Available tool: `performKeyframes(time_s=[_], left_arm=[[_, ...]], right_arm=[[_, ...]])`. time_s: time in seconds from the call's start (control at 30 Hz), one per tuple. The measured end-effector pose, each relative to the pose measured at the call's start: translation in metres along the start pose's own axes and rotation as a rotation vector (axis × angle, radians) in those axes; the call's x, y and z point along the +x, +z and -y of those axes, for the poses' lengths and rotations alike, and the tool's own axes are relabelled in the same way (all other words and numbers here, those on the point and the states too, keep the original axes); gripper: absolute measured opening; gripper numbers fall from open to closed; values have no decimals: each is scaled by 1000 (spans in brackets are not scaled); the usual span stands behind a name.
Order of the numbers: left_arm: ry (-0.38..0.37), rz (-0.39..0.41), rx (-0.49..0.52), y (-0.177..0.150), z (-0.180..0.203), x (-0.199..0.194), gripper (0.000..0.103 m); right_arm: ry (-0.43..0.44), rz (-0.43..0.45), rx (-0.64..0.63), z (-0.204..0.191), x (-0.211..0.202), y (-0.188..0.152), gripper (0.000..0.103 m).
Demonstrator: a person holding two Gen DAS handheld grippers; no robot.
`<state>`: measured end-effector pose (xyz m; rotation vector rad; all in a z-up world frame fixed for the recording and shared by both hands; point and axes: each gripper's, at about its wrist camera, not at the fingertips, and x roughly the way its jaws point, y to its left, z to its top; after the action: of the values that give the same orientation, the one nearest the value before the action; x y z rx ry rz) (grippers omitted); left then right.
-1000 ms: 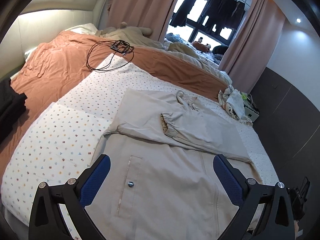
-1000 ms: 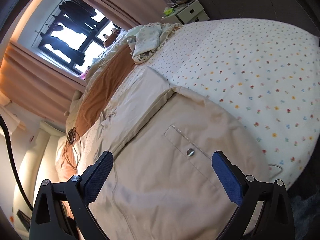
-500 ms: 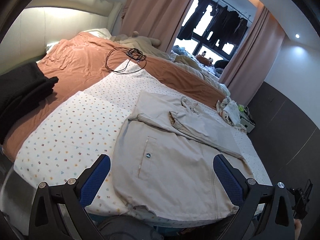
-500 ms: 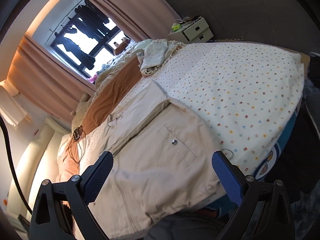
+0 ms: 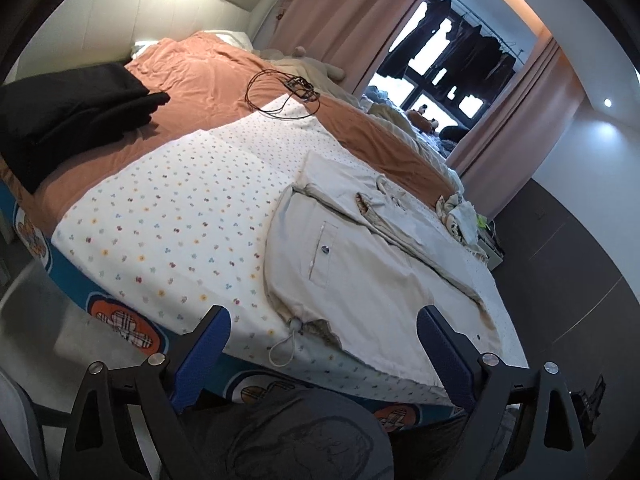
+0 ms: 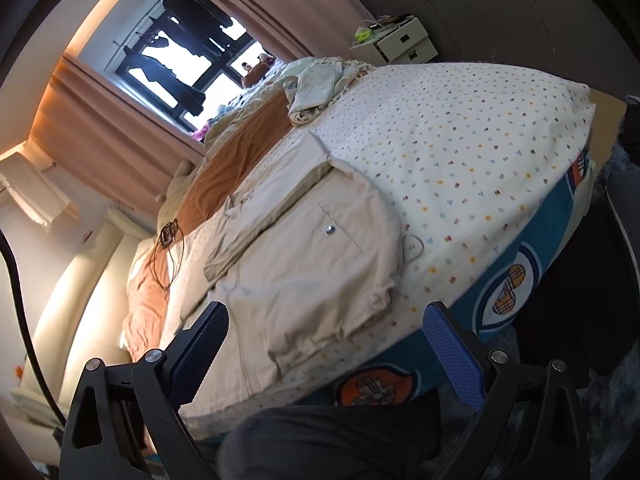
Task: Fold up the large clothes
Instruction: 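Move both tools back toward the jacket hem, then grasp the jacket hem edge with both tools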
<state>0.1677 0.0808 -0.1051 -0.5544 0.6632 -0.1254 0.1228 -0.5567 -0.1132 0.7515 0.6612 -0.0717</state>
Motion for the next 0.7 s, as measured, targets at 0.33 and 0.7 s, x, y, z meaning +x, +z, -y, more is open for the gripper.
performKeyframes(time_s=[0.33, 0.7], left_arm=[[-12, -56, -49, -3, -26, 10, 72], [-33, -166, -132, -8, -48, 72, 54]], right_arm=[[60, -111, 7, 19, 33, -24, 82], [121, -180, 127, 48, 100, -25, 71]])
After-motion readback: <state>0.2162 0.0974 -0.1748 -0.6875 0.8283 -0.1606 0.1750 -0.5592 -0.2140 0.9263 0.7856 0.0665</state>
